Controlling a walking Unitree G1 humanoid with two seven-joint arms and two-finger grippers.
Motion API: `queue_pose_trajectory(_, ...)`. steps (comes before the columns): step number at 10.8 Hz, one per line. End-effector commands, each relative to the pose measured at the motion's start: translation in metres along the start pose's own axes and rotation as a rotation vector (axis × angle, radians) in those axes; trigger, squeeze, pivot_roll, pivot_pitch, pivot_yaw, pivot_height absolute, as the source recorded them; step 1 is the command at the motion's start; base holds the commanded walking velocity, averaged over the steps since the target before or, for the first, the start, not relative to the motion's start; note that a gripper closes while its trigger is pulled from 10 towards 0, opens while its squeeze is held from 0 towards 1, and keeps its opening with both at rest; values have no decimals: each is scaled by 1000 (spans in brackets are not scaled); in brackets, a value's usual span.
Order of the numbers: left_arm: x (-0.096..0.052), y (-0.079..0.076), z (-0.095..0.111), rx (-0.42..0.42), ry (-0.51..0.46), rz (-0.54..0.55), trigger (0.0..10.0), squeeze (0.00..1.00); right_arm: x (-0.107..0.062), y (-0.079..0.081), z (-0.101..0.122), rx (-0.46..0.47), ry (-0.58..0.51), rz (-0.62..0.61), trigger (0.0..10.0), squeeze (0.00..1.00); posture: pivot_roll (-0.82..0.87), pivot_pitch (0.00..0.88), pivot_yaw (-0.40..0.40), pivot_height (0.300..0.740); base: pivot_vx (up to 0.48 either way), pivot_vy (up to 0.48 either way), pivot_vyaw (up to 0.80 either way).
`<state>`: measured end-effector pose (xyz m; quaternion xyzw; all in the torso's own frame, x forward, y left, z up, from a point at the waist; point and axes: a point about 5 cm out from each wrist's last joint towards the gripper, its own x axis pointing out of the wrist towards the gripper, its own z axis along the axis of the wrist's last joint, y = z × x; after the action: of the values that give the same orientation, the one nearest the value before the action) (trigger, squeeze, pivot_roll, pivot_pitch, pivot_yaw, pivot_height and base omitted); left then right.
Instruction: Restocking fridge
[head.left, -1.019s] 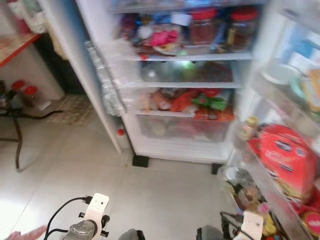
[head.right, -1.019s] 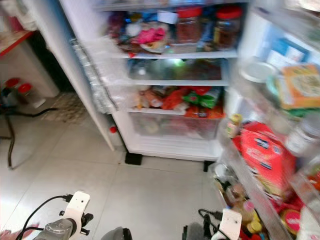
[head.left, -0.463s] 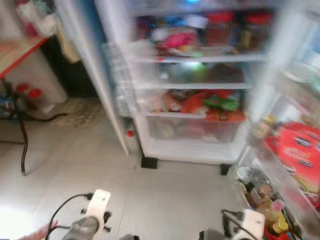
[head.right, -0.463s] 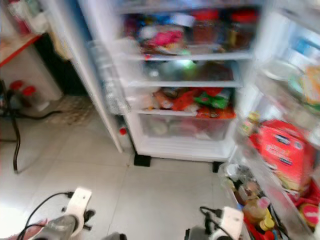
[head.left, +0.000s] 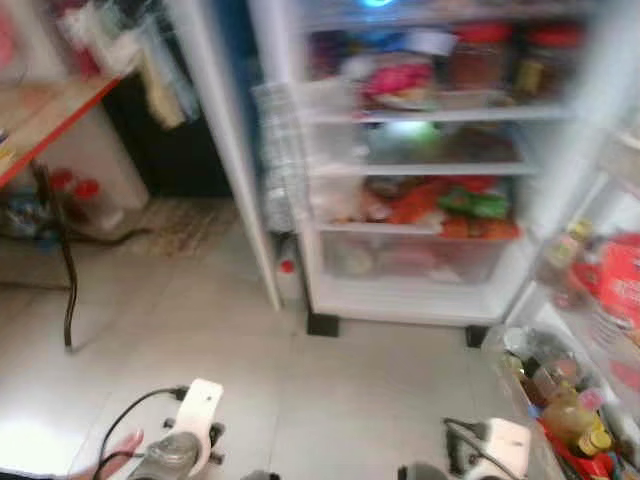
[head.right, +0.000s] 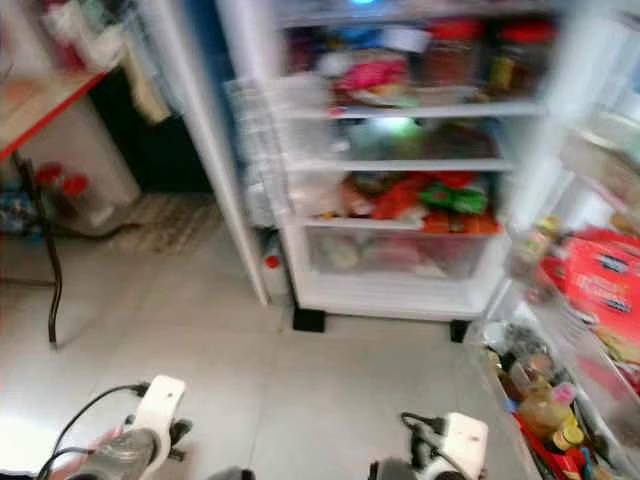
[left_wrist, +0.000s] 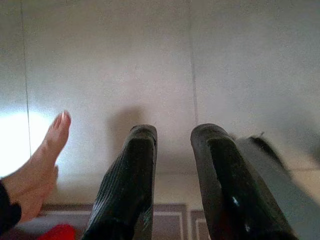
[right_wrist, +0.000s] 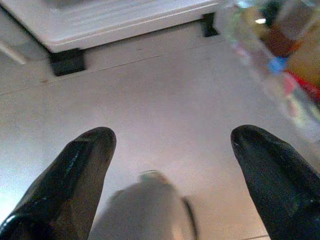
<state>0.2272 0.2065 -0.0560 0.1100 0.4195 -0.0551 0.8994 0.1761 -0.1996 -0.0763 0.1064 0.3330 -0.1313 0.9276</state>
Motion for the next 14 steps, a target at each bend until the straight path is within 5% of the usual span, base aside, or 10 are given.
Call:
queue_pose_trajectory(1,0,1,-2,-17,9,10,10000,0,0,1,0,4,2,0,10000,0,-234,14,110,660,0,360,0)
queue_pose_trajectory(4,0,2,0,-17,4,13,10000,0,1,4,2,4,-7,7,10000,0,-228,15,109,660,0,355,0)
queue_pose_trajectory(14,-3,4,-10,-30,-19,21,10000,0,2,6,7,10,-33,9,10000,0,-228,27,108,660,0,0,0)
